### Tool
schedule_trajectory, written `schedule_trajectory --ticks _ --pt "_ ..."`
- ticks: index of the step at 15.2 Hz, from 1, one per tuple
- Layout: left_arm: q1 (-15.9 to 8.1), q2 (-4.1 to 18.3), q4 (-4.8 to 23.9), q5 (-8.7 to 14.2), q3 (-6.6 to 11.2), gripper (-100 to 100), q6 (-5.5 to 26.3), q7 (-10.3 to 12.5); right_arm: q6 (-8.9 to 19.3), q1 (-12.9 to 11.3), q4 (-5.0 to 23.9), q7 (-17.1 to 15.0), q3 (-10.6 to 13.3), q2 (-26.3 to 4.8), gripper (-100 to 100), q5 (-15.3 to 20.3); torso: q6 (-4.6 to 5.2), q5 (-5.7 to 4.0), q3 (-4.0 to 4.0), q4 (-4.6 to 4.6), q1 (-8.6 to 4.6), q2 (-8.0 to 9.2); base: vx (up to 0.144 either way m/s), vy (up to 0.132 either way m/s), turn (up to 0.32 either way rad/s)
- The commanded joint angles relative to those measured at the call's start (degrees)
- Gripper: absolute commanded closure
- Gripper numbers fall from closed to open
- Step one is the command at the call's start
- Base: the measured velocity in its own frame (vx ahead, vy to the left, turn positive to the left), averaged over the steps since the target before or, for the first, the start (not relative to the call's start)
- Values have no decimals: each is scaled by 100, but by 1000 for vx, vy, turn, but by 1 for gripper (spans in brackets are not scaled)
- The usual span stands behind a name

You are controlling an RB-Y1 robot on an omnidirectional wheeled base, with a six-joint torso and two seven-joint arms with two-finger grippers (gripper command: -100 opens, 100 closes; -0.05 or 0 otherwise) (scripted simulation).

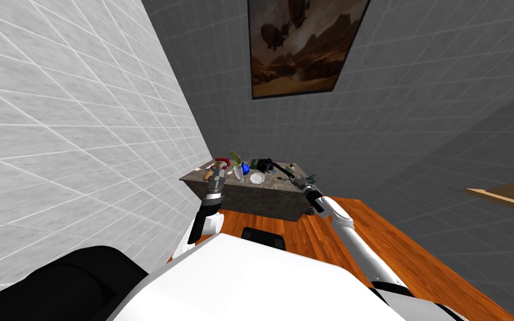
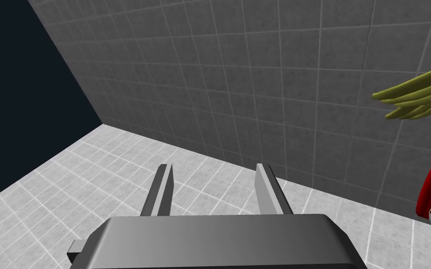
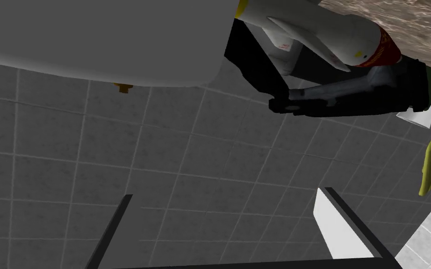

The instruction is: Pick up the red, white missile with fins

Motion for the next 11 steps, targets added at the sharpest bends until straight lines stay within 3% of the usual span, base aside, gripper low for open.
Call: schedule_trajectory --ticks 1,2,3,4,6,7,9,10,11 --pt "0 0 0 0 0 0 0 0 42 -78 165 48 32 -37 -100 149 0 0 0 0 0 0 -25 71 0" --pt "0 0 0 0 0 0 0 0 96 -303 362 189 74 -129 -100 367 1 0 0 0 -3 0 -20 68 12" --pt "0 0 0 0 0 0 0 0 96 -303 501 189 74 -129 -100 462 -1 0 0 1 -4 -2 -18 75 20" --pt "0 0 0 0 0 0 0 0 150 -524 673 328 116 -217 -100 603 0 -1 -1 -1 -3 -3 -34 104 24" --pt "0 0 0 0 0 0 0 0 150 -524 847 328 116 -217 -100 772 0 2 0 1 7 -1 -18 92 4" --pt "0 0 0 0 0 0 0 0 202 -740 1020 465 157 -300 -100 954 0 1 -1 0 1 -2 -26 85 10" --pt "0 0 0 0 0 0 0 0 202 -740 1182 465 157 -300 -100 1078 -1 1 0 0 3 -1 -24 76 14" --pt "0 0 0 0 0 0 0 0 253 -951 1385 599 198 -377 -100 1293 1 0 0 0 -4 -1 -22 67 12" --pt "0 0 0 0 0 0 0 0 253 -951 1499 599 198 -377 -100 1376 0 0 0 0 -5 -1 -17 68 13"
